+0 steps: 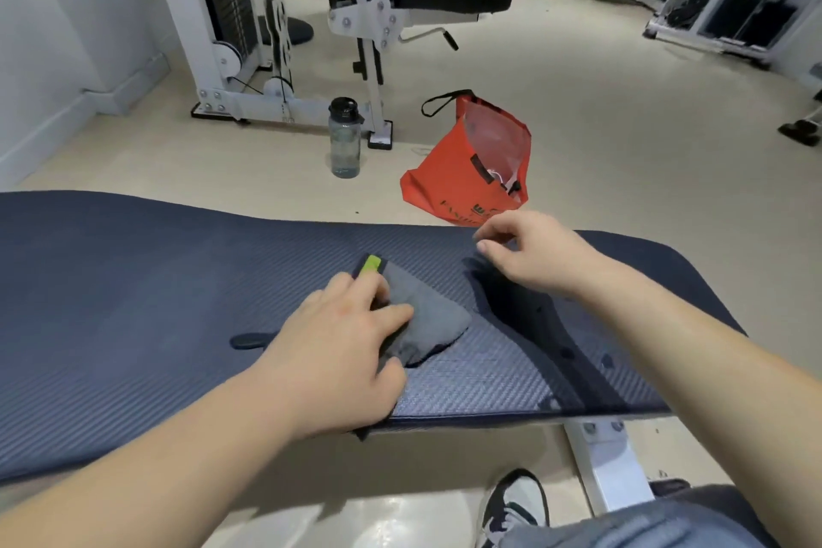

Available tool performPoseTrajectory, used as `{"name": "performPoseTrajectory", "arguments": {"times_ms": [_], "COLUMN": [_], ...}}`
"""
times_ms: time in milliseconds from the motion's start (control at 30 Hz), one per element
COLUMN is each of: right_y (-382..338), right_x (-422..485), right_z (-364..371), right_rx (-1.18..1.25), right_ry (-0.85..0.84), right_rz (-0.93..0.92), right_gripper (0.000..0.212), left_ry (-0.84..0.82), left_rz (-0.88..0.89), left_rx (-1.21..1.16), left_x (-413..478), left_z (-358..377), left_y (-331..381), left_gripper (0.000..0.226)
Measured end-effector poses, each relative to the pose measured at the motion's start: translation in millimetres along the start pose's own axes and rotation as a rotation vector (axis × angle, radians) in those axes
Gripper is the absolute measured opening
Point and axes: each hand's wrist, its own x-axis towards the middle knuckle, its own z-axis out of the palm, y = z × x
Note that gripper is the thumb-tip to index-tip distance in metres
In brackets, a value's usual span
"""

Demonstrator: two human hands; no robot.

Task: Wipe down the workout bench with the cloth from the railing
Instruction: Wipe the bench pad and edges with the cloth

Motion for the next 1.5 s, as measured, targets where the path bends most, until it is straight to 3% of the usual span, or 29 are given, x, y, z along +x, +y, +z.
{"name": "performPoseTrajectory", "arguments": {"times_ms": [167, 433, 533, 633, 733, 833, 933, 1033, 1200, 1300, 1400, 1500], "right_y": [35, 52, 59, 61, 62, 63, 68, 73, 70, 79, 92, 101], "right_x": [13, 18, 18, 15, 11, 6, 4, 3, 1, 0, -5, -14], "right_z": [9, 12, 9, 7, 5, 4, 6, 8, 8, 1, -1, -3], "right_rx": [-0.124, -0.087, -0.042, -0.012, 0.011, 0.019, 0.065, 0.099, 0.156, 0.182, 0.192, 0.199], "right_ry": [-0.121, -0.129, -0.102, -0.087, -0.11, -0.154, -0.151, -0.167, -0.078, 0.037, 0.074, 0.087], "right_rz": [0.122, 0.109, 0.094, 0.088, 0.083, 0.058, 0.055, 0.064, 0.026, 0.09, 0.161, 0.197], "right_gripper": [0.026, 0.038, 0.035, 0.037, 0.037, 0.041, 0.052, 0.058, 0.051, 0.052, 0.054, 0.054], "left_ry": [-0.022, 0.022, 0.008, 0.017, 0.025, 0.037, 0.032, 0.026, 0.054, 0.056, 0.037, 0.033], "left_rz": [-0.031, -0.454, -0.254, -0.051, -0.219, -0.402, -0.175, 0.033, -0.369, -0.218, -0.035, -0.226], "left_rx": [0.096, 0.063, 0.065, 0.049, 0.104, 0.025, 0.013, 0.027, 0.037, 0.037, 0.028, 0.053], "left_x": [16, 99, 88, 83, 109, 120, 95, 88, 127, 115, 111, 144], "left_z": [18, 23, 32, 32, 29, 26, 35, 32, 26, 35, 33, 28], "left_y": [2, 36, 78, 65, 38, 63, 95, 71, 48, 78, 66, 44], "left_gripper": [0.07, 0.065, 0.068, 0.064, 0.061, 0.063, 0.064, 0.06, 0.058, 0.058, 0.058, 0.056]}}
